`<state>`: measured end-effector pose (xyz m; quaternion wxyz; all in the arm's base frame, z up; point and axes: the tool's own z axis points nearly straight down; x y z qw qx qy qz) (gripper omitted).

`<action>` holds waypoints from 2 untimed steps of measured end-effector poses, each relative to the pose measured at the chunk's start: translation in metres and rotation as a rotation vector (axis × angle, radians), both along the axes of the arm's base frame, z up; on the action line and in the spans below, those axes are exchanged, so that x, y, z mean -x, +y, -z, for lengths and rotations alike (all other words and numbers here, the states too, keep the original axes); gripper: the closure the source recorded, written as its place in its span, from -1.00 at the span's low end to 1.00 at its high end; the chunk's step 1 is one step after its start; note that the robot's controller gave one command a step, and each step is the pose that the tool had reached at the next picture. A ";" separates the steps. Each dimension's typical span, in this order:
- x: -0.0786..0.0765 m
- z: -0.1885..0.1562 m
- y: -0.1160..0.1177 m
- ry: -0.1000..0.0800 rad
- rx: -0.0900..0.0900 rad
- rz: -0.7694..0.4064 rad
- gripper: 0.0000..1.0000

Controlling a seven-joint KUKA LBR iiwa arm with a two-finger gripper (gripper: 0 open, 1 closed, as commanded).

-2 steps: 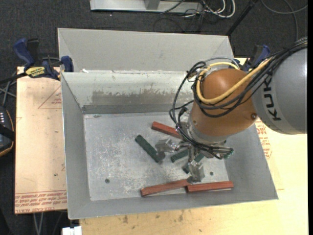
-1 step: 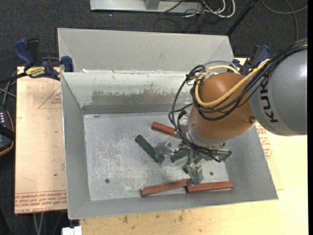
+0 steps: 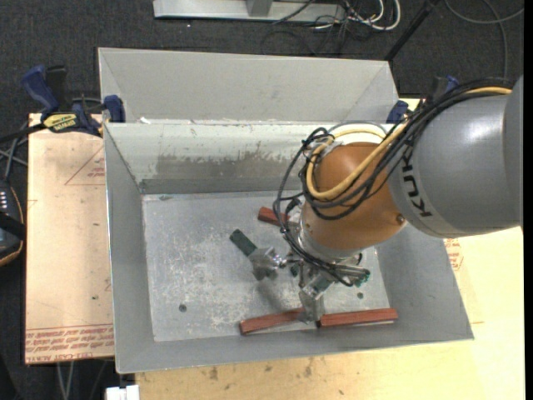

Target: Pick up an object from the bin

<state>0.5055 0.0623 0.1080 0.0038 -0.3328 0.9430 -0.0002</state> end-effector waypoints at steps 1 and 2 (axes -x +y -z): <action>0.002 0.035 -0.021 0.000 0.000 -0.063 1.00; 0.002 0.035 -0.021 0.000 0.000 -0.063 1.00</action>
Offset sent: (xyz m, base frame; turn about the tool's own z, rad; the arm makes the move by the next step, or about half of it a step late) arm 0.0000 0.0000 0.0000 0.0000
